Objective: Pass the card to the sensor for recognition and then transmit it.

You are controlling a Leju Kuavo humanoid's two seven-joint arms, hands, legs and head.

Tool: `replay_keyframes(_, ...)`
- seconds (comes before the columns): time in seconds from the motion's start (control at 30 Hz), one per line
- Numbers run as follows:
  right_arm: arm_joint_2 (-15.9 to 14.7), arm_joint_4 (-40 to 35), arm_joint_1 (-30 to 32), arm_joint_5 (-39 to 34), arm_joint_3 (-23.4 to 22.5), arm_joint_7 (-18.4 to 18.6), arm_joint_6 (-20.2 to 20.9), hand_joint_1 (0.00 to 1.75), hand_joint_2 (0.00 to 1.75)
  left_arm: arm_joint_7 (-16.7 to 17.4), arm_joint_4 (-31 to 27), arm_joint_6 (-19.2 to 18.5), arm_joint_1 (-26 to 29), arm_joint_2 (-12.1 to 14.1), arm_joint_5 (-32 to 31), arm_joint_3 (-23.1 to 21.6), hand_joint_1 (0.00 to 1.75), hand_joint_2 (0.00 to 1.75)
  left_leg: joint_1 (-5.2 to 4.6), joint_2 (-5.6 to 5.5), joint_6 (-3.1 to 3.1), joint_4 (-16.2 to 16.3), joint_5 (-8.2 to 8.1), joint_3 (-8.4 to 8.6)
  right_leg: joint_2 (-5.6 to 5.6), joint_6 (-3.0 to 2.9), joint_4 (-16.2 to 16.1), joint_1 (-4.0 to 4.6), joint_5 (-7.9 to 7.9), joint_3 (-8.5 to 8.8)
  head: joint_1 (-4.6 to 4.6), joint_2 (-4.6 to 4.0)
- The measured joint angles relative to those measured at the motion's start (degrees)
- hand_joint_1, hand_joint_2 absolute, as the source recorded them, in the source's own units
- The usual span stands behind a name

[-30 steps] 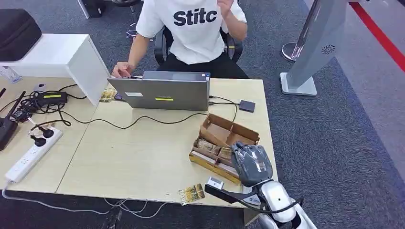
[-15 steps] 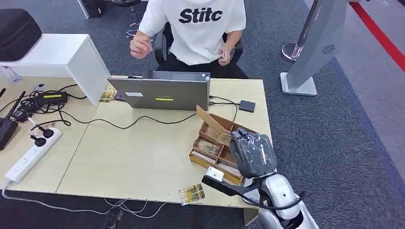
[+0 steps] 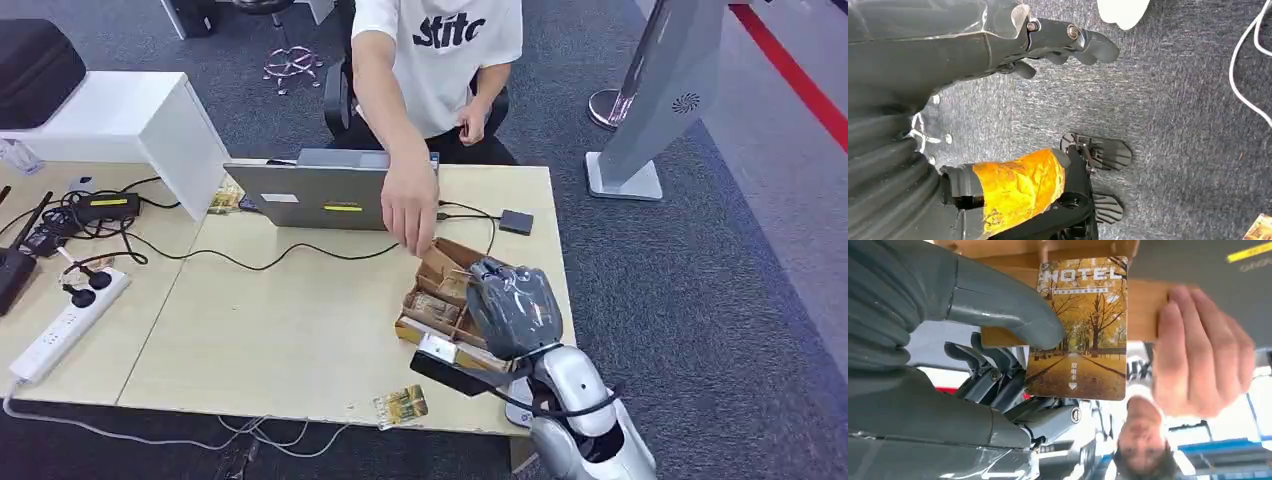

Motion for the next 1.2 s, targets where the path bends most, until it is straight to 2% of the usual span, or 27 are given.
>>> replay_keyframes(0.17,5.88,8.48,-9.06,-1.07,0.79,3.69,5.29,1.75,1.75,0.72,0.59,0.02,-1.29,-0.24,-1.14,-0.98,0.0,1.75,0.01,0.03,-0.09,0.0,0.12,0.02,0.07,-0.01,0.07,0.0,0.07,-0.04,-0.02,0.0)
replay_keyframes(0.27,9.04,13.32,-13.63,-1.14,1.07,5.26,6.88,1.75,1.75,0.81,0.94,0.15,-1.61,-0.46,-1.62,-1.7,0.0,1.75,0.02,0.01,-0.12,0.0,0.19,0.02,0.06,-0.02,0.11,0.0,0.09,-0.05,0.0,0.0)
replay_keyframes(0.43,12.52,18.27,-18.56,-1.62,1.07,6.8,8.06,1.75,1.75,1.27,1.42,0.2,-2.09,-0.63,-1.86,-2.16,0.0,1.75,0.02,-0.01,-0.14,0.0,0.25,0.01,0.04,-0.02,0.11,0.0,0.09,-0.06,0.0,0.0)
replay_keyframes(0.63,14.84,20.52,-21.17,-1.72,1.07,7.98,9.11,1.75,1.75,1.29,1.55,0.31,-2.19,-0.79,-2.05,-2.6,0.0,1.75,0.01,-0.01,-0.14,0.0,0.23,-0.01,0.04,-0.01,0.1,0.0,0.08,-0.06,0.0,0.0)
replay_keyframes(1.0,16.21,24.28,-23.69,0.26,1.07,9.7,10.11,1.75,1.75,1.77,2.21,0.81,-2.49,-0.74,-2.56,-3.02,0.0,1.75,0.01,-0.06,-0.14,0.0,0.25,0.0,-0.01,-0.01,0.11,0.0,0.09,-0.07,-0.02,0.0)
replay_keyframes(1.03,16.28,24.54,-23.76,0.31,1.05,9.7,10.11,0.42,1.75,1.79,2.29,0.9,-2.48,-0.74,-2.58,-3.02,0.0,1.75,0.01,-0.07,-0.14,0.0,0.25,-0.01,-0.01,-0.02,0.11,0.0,0.09,-0.07,0.0,0.0)
replay_keyframes(1.07,16.37,24.76,-23.8,0.44,1.05,9.7,10.11,0.0,1.75,1.79,2.32,0.92,-2.48,-0.74,-2.6,-3.02,0.0,1.75,0.02,-0.07,-0.14,0.0,0.25,-0.01,-0.01,-0.02,0.11,0.0,0.09,-0.07,0.0,0.0)
replay_keyframes(1.2,16.41,25.28,-23.81,0.68,1.0,9.7,10.03,0.0,1.75,1.79,2.36,0.96,-2.49,-0.74,-2.62,-3.04,0.0,1.75,0.01,-0.09,-0.14,0.0,0.23,-0.01,0.0,-0.01,0.1,0.0,0.08,-0.07,0.0,0.0)
